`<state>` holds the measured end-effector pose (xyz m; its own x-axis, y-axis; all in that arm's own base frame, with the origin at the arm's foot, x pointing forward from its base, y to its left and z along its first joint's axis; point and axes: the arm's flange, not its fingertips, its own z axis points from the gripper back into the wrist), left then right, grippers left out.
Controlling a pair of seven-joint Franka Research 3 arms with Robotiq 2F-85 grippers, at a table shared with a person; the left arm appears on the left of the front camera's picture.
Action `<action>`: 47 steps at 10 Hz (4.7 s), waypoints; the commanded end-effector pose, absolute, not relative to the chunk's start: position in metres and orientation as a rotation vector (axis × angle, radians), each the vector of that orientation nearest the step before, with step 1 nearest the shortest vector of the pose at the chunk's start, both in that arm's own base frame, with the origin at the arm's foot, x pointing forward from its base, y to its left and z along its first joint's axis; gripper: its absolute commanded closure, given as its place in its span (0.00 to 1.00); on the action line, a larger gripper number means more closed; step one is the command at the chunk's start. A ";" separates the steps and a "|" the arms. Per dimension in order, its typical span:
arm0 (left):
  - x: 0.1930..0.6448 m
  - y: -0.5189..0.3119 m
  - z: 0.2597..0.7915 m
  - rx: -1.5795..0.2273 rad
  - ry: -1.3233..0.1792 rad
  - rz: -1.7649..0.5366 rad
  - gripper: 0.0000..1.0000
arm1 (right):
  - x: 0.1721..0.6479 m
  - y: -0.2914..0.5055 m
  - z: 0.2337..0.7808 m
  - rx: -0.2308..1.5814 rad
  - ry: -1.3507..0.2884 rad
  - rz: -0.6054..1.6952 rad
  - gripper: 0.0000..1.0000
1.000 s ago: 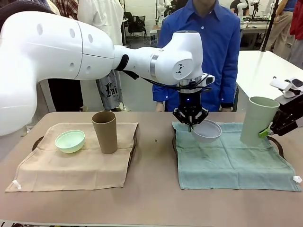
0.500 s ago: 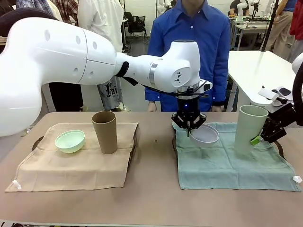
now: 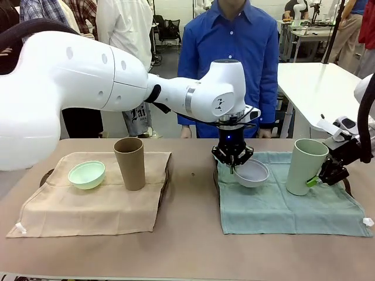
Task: Set up a tray with a mat and arrange the tableware.
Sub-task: Place the Picnic Bowl and Reusable plastic cup back onto the Handle tray in front of the human's position.
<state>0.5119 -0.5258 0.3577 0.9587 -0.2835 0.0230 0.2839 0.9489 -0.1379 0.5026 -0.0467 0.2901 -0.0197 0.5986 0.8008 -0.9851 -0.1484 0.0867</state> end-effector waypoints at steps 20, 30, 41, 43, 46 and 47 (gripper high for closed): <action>0.456 -0.460 0.542 0.051 -0.113 -0.326 0.00 | 0.430 -0.017 0.549 -0.075 -0.153 0.504 0.01; 0.436 -0.440 0.607 0.067 -0.158 -0.316 0.00 | 0.404 0.006 0.597 -0.025 -0.196 0.538 0.01; 0.433 -0.423 0.599 0.035 -0.151 -0.310 0.00 | 0.404 0.005 0.598 -0.026 -0.193 0.556 0.00; 0.418 -0.374 0.594 -0.033 -0.161 -0.307 0.00 | 0.405 0.009 0.591 -0.079 -0.145 0.495 0.00; 0.402 -0.297 0.587 -0.075 -0.140 -0.204 0.00 | 0.396 -0.021 0.582 0.021 -0.056 0.360 0.00; 0.400 -0.276 0.583 -0.090 -0.137 -0.171 0.00 | 0.393 -0.046 0.572 0.039 -0.014 0.289 0.00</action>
<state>0.4154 -0.2977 0.5964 0.9773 -0.1665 0.1314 0.1724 0.9844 -0.0350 0.3952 -0.0275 0.5784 0.9243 0.3774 0.0563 -0.3774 0.9260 -0.0113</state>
